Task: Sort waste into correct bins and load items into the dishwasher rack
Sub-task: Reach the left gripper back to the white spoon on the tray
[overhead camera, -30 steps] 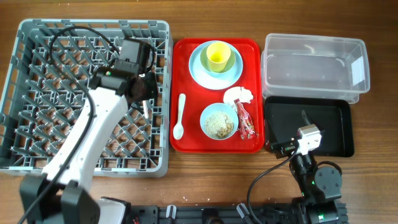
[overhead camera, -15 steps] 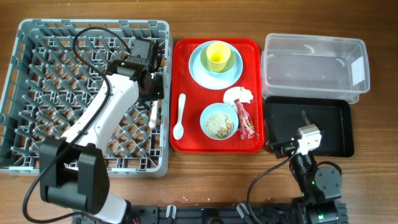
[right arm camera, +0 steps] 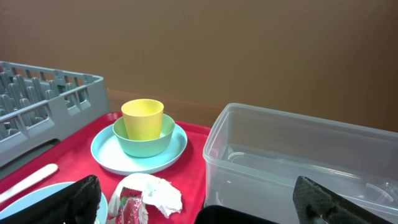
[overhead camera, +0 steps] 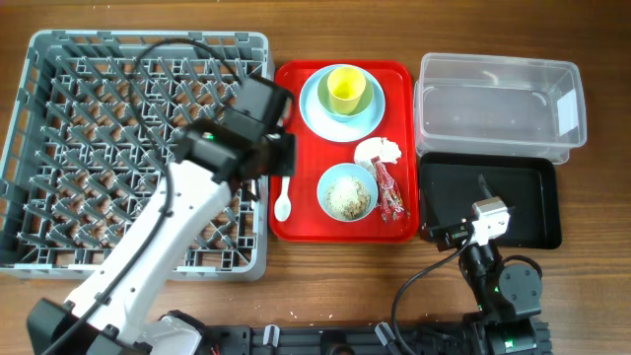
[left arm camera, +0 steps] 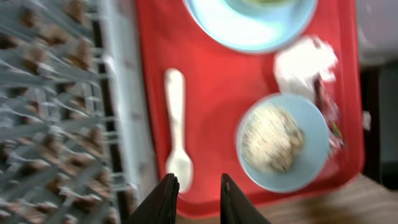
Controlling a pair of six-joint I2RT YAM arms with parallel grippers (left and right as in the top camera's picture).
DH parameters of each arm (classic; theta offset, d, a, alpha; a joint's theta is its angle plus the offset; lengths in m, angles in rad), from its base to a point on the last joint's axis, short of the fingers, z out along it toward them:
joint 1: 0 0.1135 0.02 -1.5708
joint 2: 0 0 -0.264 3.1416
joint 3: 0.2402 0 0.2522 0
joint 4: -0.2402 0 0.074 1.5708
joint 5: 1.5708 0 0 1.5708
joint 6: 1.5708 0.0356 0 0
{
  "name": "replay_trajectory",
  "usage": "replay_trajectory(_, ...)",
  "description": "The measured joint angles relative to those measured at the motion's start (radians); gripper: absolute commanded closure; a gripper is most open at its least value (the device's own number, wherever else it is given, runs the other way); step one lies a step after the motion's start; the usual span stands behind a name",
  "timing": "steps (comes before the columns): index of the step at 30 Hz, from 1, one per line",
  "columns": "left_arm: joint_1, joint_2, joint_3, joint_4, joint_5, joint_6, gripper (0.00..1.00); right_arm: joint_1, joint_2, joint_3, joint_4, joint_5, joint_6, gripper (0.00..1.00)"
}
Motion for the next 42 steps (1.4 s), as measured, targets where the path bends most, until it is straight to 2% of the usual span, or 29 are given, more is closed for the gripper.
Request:
replay_trajectory(5, -0.122, 0.119, -0.122, 0.058, -0.028, -0.096, 0.81, 0.000, 0.000, 0.000, 0.000, 0.000, 0.000, 0.00)
replay_trajectory(9, -0.138, 0.229, -0.159, 0.094, -0.060, -0.124, 0.81, 0.000, 0.000, 0.000, 0.000, 0.000, 0.000, 0.00)
replay_trajectory(18, -0.138, 0.341, -0.210, 0.210, -0.175, -0.134, 0.80, 0.000, 0.000, 0.000, 0.000, 0.000, 0.000, 0.00)
replay_trajectory(25, -0.138, 0.346, -0.213, 0.256, -0.203, -0.137, 0.80, 0.000, 0.000, 0.000, 0.000, 0.000, 0.000, 0.00)
replay_trajectory(28, -0.138, 0.348, -0.215, 0.275, -0.219, -0.138, 0.83, 0.000, 0.000, 0.000, 0.000, 0.000, 0.000, 0.00)
replay_trajectory(35, -0.138, 0.351, -0.302, 0.428, -0.267, -0.141, 0.83, 0.000, 0.000, 0.000, 0.000, 0.000, 0.000, 0.00)
replay_trajectory(36, -0.139, 0.348, -0.312, 0.460, -0.266, -0.141, 0.85, 0.000, 0.000, 0.000, 0.000, 0.000, 0.000, 0.00)
replay_trajectory(38, -0.139, 0.344, -0.321, 0.478, -0.256, -0.141, 0.96, 0.000, 0.000, 0.000, 0.000, 0.000, 0.000, 0.00)
replay_trajectory(42, -0.138, 0.339, -0.320, 0.473, -0.241, -0.144, 0.96, 0.000, 0.000, 0.000, 0.000, 0.000, 0.000, 0.00)
